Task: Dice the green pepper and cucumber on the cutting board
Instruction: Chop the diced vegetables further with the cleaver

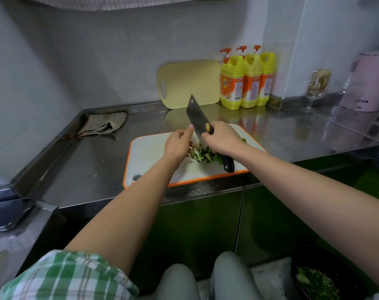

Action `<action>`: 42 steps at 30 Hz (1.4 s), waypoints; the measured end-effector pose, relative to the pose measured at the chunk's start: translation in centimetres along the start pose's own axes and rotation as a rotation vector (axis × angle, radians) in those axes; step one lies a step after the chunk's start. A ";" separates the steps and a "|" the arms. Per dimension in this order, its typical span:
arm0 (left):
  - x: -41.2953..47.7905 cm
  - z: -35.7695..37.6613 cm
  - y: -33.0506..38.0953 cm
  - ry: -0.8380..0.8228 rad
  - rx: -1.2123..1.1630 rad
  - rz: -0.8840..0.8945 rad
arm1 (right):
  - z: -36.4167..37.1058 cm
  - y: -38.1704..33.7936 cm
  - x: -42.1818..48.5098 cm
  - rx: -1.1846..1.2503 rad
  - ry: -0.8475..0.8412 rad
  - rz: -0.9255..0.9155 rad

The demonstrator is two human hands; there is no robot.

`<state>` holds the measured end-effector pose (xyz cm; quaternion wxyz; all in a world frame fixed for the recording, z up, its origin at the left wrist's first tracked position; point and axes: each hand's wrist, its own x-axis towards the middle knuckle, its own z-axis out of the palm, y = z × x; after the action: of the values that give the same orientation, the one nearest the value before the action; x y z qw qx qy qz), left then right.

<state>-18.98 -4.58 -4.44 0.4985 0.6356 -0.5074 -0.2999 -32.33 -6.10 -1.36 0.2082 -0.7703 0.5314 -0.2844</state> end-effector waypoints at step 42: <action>-3.3 -9.0 -4.0 0.183 -0.294 -0.346 | 9.0 -6.0 -1.7 -0.098 -0.443 -0.306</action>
<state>-10.59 1.47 -5.72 0.5709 0.6582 -0.2943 -0.3926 -22.63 -2.21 -4.74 0.2365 -0.8943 0.3633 -0.1110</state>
